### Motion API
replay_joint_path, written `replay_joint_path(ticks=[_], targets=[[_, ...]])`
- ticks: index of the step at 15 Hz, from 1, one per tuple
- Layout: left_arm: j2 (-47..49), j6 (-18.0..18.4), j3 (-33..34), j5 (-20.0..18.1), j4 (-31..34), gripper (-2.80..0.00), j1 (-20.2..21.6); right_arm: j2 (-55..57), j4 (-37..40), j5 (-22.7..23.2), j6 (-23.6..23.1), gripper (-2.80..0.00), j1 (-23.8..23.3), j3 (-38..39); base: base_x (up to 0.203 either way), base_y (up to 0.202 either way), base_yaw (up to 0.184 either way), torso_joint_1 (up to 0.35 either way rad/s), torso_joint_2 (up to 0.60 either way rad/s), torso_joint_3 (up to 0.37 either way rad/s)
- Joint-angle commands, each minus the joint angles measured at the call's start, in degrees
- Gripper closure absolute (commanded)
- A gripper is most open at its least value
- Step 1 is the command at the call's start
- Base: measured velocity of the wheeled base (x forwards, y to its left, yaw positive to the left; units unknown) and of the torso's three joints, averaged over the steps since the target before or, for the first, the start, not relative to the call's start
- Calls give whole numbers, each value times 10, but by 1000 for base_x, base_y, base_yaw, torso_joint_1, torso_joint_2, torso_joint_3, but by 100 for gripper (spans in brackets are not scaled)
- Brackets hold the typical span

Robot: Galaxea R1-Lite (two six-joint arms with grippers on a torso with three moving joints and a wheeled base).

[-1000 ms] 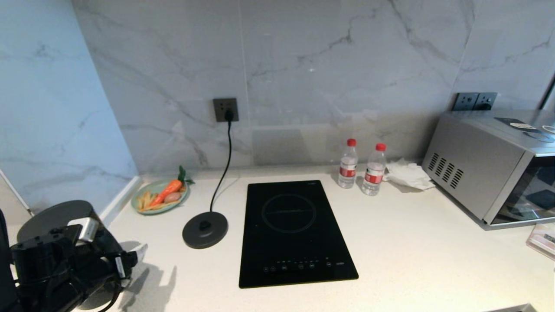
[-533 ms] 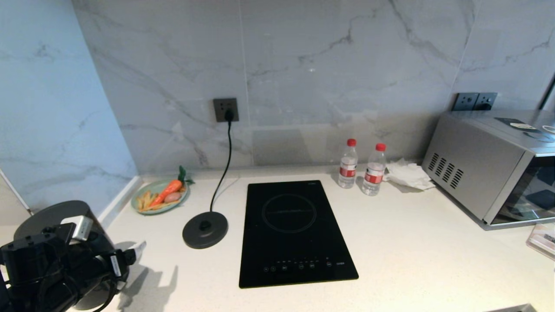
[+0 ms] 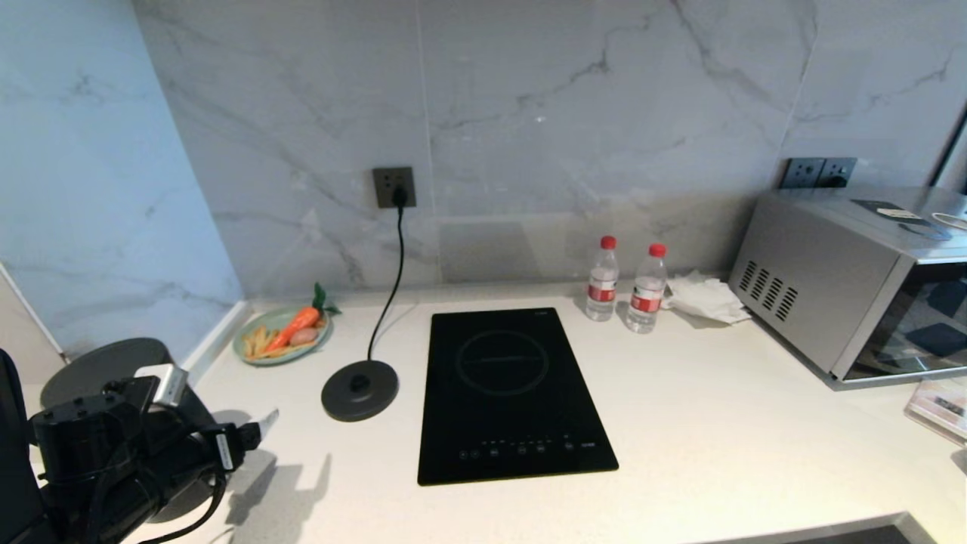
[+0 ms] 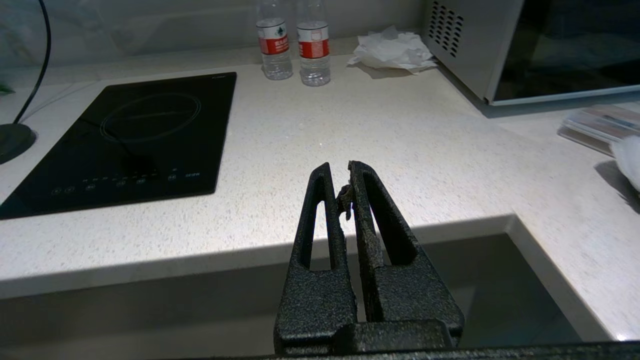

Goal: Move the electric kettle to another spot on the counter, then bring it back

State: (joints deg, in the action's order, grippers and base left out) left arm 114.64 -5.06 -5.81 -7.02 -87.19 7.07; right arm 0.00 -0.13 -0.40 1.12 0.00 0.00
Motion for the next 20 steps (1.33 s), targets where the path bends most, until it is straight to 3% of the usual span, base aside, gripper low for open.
replay_joint_path(ticks=[1,7,12,14,15,20], targets=[[3,-1,-2,0,-5,-280,3,0,0,0,0,0,0,0,-193,0,-5,-12,2,7],[9,-2,-7,0,-5,-280,14,0,0,0,0,0,0,0,-148,0,-3,-6,1,3],[3,-2,10,-4,-5,-280,61,0,0,0,0,0,0,0,0,0,0,0,0,0],[-3,-1,11,-10,-5,-280,106,0,0,0,0,0,0,0,0,0,0,0,0,0],[-7,-1,12,-25,-5,-280,136,0,0,0,0,0,0,0,0,0,0,0,0,0],[-131,-5,20,-198,-5,-280,295,0,0,0,0,0,0,0,0,0,0,0,0,0]])
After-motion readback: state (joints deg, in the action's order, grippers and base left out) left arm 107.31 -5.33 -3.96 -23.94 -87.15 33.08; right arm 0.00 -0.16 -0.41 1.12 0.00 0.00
